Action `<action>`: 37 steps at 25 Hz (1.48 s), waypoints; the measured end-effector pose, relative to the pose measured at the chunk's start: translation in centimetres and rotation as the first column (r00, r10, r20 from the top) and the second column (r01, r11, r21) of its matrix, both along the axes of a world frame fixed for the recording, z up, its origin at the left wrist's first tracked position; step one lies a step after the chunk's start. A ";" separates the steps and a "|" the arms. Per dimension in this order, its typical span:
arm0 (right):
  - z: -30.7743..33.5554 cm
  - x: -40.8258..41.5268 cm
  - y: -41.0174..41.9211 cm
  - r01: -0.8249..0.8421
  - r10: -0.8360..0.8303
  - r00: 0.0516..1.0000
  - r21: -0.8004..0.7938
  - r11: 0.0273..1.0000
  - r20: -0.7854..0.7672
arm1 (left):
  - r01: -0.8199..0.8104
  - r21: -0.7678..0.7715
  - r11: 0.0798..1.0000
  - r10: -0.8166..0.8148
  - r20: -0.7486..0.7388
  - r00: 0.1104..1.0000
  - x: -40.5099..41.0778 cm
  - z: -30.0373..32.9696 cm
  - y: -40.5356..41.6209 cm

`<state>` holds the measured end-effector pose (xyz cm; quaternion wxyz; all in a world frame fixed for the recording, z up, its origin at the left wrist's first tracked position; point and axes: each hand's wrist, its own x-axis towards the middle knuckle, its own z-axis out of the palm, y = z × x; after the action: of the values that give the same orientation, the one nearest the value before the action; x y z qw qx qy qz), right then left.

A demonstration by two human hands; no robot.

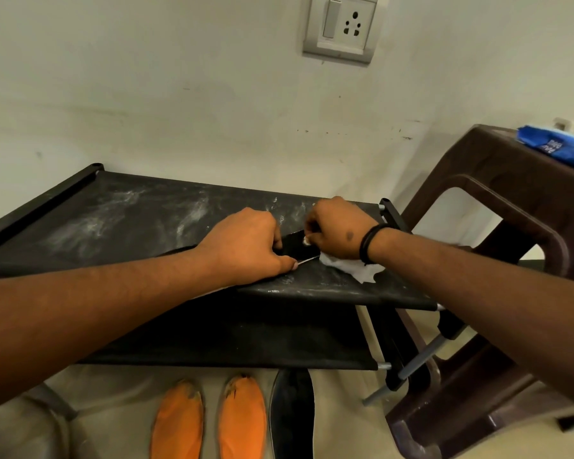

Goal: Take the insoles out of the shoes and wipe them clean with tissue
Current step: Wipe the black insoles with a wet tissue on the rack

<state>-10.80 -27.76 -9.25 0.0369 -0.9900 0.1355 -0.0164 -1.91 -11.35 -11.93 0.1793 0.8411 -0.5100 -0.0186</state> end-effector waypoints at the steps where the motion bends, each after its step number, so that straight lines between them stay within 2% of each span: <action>1: -0.2 -0.4 1.0 -0.067 0.068 0.998 0.057 0.996 -0.013 | 0.000 -0.003 1.000 0.000 -0.005 1.000 0.0 -0.1 0.0; 3: -0.4 -0.9 1.5 -0.121 0.124 0.992 0.096 0.988 -0.022 | 0.002 -0.002 1.000 -0.002 -0.009 1.000 0.1 -0.1 0.0; 7: 0.2 -0.7 -1.0 0.039 -0.038 0.999 -0.057 0.998 0.002 | 0.003 0.006 1.000 -0.003 -0.013 1.000 0.1 0.1 -0.1; 11: -0.2 -1.6 1.1 -0.120 0.122 0.992 0.084 0.989 -0.027 | 0.003 0.008 1.000 -0.003 0.000 1.000 0.1 -0.1 0.0; 15: 0.3 -1.4 -1.2 0.013 -0.013 1.000 -0.032 0.999 -0.012 | -0.002 0.002 1.000 0.002 -0.021 1.000 0.1 0.2 0.0; 19: -0.2 -2.2 0.1 -0.115 0.120 0.992 0.116 0.986 -0.036 | 0.006 0.006 1.000 -0.006 -0.002 1.000 0.0 0.0 0.0; 23: 0.2 -2.1 -1.8 0.021 -0.021 1.000 -0.025 0.999 -0.004 | 0.006 -0.002 1.000 -0.006 -0.025 1.000 0.1 0.0 0.0; 24: 0.1 -2.1 -1.7 -0.003 0.003 1.000 -0.021 1.000 -0.017 | 0.007 0.001 1.000 -0.007 -0.025 1.000 0.1 0.0 0.0; 26: -0.1 -2.5 -0.7 -0.090 0.093 0.995 0.083 0.993 -0.045 | 0.009 0.004 1.000 -0.009 -0.017 1.000 0.2 -0.1 0.1; 28: -0.2 -2.5 -1.2 -0.056 0.057 0.998 0.103 0.993 -0.007 | 0.008 0.001 1.000 -0.008 -0.024 1.000 0.2 0.0 0.0; 31: 0.2 -2.5 -2.5 0.064 -0.064 0.998 0.014 0.998 0.017 | 0.009 0.008 1.000 -0.008 -0.036 0.999 0.2 0.1 -0.1; 35: 0.1 -3.0 -0.8 -0.066 0.072 0.997 0.173 0.983 -0.029 | 0.002 0.002 1.000 -0.002 -0.037 0.999 0.2 0.0 0.1; 37: 0.1 -2.5 -1.4 -0.009 0.008 1.000 0.106 0.994 0.012 | 0.001 0.006 1.000 -0.001 -0.043 0.999 0.1 0.1 0.0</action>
<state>-13.26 -29.21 -9.14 0.0905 -0.9871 0.1317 -0.0146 -1.83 -11.37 -11.78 0.1875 0.8409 -0.5063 -0.0382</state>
